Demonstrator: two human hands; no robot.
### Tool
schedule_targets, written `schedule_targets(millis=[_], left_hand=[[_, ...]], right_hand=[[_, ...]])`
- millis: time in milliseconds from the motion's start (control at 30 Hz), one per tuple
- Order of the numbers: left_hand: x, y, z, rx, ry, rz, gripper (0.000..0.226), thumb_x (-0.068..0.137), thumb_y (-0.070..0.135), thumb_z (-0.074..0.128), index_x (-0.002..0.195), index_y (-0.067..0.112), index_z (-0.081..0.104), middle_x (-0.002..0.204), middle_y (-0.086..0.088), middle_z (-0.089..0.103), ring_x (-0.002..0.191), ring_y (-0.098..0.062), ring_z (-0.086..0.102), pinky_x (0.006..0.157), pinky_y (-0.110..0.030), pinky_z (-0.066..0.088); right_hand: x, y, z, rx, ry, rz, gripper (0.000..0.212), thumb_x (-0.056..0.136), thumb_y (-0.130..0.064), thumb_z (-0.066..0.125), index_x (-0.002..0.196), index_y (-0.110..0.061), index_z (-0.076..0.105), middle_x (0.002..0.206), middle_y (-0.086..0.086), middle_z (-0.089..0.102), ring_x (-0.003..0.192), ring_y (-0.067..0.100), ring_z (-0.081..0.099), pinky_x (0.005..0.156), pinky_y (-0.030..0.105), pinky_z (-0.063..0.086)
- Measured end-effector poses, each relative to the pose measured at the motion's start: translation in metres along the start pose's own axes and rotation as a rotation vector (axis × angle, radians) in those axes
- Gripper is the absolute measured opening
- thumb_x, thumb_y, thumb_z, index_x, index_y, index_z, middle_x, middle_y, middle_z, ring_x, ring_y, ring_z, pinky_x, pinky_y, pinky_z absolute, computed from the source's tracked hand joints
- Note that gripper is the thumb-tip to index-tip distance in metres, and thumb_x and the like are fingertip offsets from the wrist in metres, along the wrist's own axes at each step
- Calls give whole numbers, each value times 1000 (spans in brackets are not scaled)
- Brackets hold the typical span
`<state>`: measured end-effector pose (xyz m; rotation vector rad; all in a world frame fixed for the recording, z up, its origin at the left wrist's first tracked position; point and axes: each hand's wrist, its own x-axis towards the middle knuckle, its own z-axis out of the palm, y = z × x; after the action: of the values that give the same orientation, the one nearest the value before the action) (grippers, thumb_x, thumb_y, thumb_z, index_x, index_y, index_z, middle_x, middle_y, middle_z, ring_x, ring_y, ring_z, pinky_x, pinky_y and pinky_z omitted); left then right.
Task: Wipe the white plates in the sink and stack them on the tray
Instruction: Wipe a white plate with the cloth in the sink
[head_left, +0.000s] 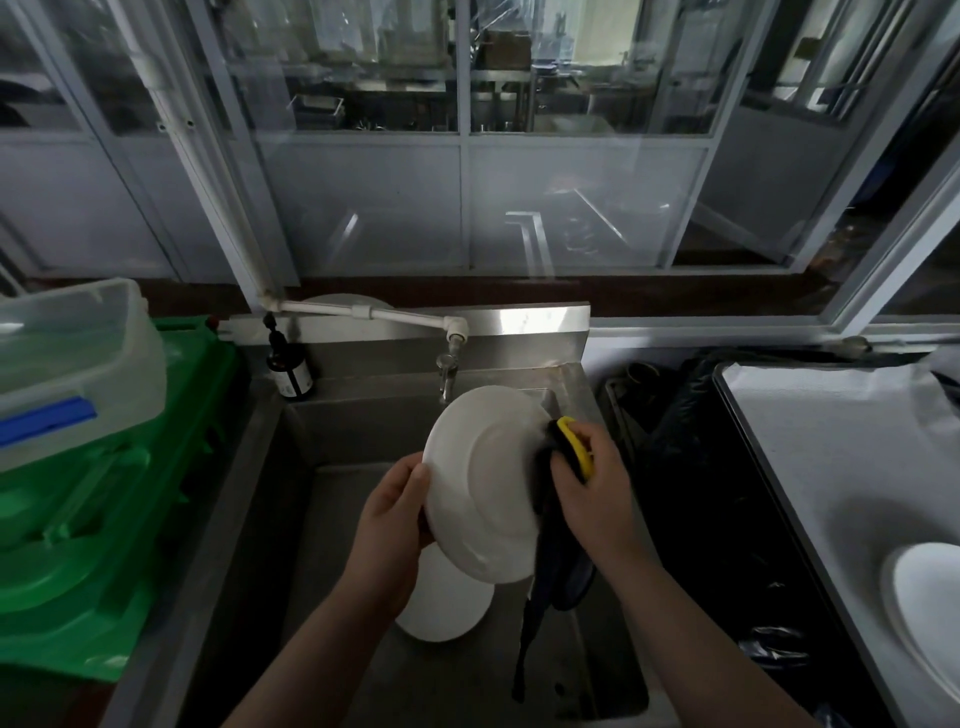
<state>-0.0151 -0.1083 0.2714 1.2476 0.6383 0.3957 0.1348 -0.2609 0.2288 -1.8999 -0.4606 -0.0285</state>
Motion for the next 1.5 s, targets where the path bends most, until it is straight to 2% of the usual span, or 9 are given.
schedule_targets(millis=[333, 433, 600, 700, 833, 1000, 1233, 1367, 1500], left_hand=[[-2, 9, -8, -14, -4, 31, 31, 107, 25, 41, 122, 24, 67, 113, -1, 74, 104, -20, 70, 79, -36, 58], [-4, 12, -6, -16, -17, 56, 30, 107, 23, 39, 120, 26, 66, 110, 3, 75, 100, -16, 71, 76, -31, 60], [-4, 13, -5, -29, 6, 57, 30, 108, 23, 38, 119, 25, 66, 109, 0, 75, 99, -18, 72, 78, -35, 62], [-3, 13, -6, -33, 22, 54, 30, 107, 24, 39, 116, 26, 67, 107, 0, 75, 97, -18, 72, 79, -37, 60], [-3, 12, -5, -50, 49, 40, 29, 107, 23, 39, 114, 24, 67, 102, 1, 76, 92, -16, 72, 75, -33, 61], [-3, 10, -4, -53, 69, 38, 29, 107, 24, 39, 115, 22, 67, 102, -2, 75, 91, -18, 73, 71, -32, 60], [-4, 7, -3, -68, 95, 33, 28, 107, 24, 40, 115, 21, 67, 104, -5, 75, 95, -22, 71, 81, -41, 59], [-3, 4, -3, -109, 126, 12, 28, 107, 24, 41, 116, 18, 66, 103, -7, 74, 94, -23, 69, 83, -44, 57], [-2, 3, -3, -140, 137, 16, 27, 107, 23, 40, 111, 18, 67, 98, -5, 74, 95, -25, 67, 84, -45, 55]], right_hand=[[11, 12, -9, 56, 97, 200, 15, 89, -15, 63, 102, -24, 59, 94, -3, 65, 94, 20, 61, 77, 28, 42], [4, 11, -9, 53, 89, 151, 17, 91, -18, 62, 103, -29, 57, 97, -4, 64, 95, 17, 60, 77, 26, 43], [-9, 9, -11, -50, -44, -10, 34, 91, -22, 64, 125, -24, 56, 123, -5, 57, 115, 9, 54, 99, 28, 42], [-17, 2, -14, -130, -86, -93, 35, 91, -23, 65, 125, -20, 56, 122, -3, 55, 111, 10, 52, 95, 25, 42], [-23, -4, -14, -205, -133, -195, 34, 90, -20, 67, 122, -20, 54, 111, -10, 50, 99, 5, 49, 82, 4, 35], [-32, -5, -7, -271, -200, -290, 35, 89, -31, 64, 121, -28, 53, 116, -17, 48, 95, -5, 45, 76, 7, 37], [-47, -11, 3, -254, -275, -325, 32, 87, -34, 61, 118, -32, 51, 117, -13, 48, 97, 8, 54, 70, 8, 35], [-52, -15, 7, -246, -309, -368, 30, 87, -40, 55, 116, -36, 47, 114, -15, 46, 93, 14, 56, 73, 31, 49], [-56, -16, 11, -275, -335, -435, 30, 89, -38, 57, 116, -31, 47, 114, -10, 47, 89, 15, 56, 69, 36, 51]])
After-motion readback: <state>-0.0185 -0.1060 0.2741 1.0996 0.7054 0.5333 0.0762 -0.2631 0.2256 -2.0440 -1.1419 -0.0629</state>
